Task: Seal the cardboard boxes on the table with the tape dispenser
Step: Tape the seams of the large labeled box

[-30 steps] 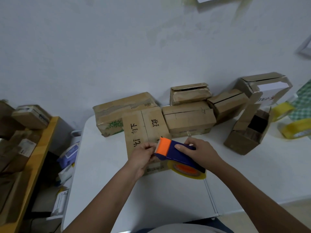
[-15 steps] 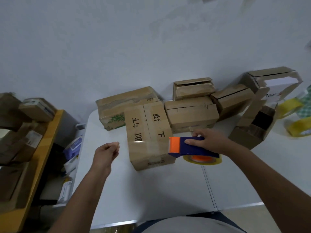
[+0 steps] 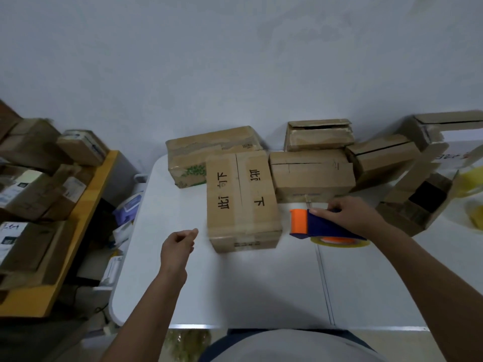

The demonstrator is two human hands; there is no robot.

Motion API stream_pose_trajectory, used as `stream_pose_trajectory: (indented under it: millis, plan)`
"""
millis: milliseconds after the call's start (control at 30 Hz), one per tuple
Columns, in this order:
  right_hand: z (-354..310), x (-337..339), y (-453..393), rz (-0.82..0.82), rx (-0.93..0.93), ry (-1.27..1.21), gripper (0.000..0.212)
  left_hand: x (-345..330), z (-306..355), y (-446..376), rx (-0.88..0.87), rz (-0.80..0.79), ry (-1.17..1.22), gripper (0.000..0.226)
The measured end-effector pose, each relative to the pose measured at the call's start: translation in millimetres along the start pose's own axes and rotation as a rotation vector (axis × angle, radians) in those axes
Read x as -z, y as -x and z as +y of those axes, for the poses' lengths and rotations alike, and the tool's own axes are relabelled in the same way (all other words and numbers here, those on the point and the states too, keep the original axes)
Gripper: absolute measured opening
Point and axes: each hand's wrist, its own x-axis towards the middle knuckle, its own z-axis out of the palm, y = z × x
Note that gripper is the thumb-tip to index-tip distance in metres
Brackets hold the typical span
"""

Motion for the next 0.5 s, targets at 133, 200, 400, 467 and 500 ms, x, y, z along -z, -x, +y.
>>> stream_pose_trajectory:
  millis: [133, 200, 400, 467, 500]
  plan:
    - [7, -2, -1, -0.003, -0.008, 0.008, 0.074, -8, -7, 2, 0.021, -0.006, -0.041, 0.034]
    - [10, -3, -1, -0.002, 0.0, 0.021, 0.073, -12, -8, 2, 0.034, 0.008, -0.06, 0.038]
    - [12, -1, -4, -0.002, -0.001, 0.025, 0.07, -19, -5, 4, 0.03, 0.022, -0.071, 0.042]
    - [13, -1, -5, -0.006, -0.008, 0.029, 0.071, -21, -3, 4, 0.031, 0.032, -0.074, 0.044]
    - [13, -1, -5, -0.009, -0.008, 0.032, 0.071, -21, -3, 4, 0.031, 0.035, -0.073, 0.045]
